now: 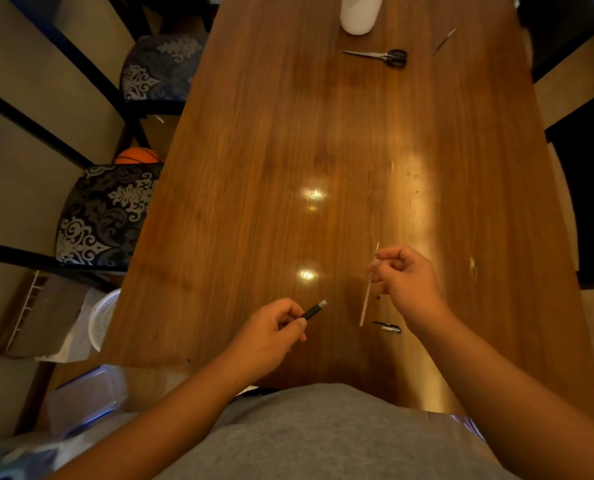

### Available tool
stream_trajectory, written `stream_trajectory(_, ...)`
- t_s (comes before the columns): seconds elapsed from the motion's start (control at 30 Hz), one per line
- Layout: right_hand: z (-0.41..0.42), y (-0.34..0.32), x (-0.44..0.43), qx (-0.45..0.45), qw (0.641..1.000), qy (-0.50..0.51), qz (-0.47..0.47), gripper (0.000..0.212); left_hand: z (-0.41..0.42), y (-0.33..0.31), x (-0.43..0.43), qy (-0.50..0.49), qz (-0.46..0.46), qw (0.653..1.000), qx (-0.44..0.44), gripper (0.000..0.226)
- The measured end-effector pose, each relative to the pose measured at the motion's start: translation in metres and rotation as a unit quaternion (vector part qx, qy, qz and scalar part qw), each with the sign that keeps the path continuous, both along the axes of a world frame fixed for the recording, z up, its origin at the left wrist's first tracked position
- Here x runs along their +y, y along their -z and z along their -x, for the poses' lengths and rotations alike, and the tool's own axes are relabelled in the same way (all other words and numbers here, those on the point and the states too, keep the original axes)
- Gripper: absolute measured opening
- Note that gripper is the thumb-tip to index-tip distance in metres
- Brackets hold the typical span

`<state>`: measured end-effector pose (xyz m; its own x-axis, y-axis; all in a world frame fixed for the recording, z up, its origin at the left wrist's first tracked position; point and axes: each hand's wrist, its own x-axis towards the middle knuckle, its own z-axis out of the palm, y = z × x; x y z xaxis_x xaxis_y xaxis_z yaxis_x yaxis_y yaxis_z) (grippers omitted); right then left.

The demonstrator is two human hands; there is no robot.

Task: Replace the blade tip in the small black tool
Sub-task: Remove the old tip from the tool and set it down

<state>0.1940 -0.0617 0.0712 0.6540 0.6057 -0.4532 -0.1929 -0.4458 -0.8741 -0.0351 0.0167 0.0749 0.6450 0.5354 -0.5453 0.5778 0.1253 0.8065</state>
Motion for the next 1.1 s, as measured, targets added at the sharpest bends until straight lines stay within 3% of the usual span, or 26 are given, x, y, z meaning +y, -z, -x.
stream_trajectory(0.23,0.015,0.050,0.009,-0.104,0.972,-0.122,0.170,0.012,0.002,0.007,0.020,-0.002,0.010,1.000,0.004,0.012)
stream_trajectory(0.4,0.018,0.071,0.014,-0.136,0.955,-0.129,0.228,0.013,0.002,0.012,0.031,0.005,0.015,1.000,0.004,0.015)
stream_trajectory(1.1,0.026,0.076,0.019,-0.185,0.938,-0.146,0.254,0.009,-0.008,0.021,0.046,0.047,0.010,0.998,0.033,0.008)
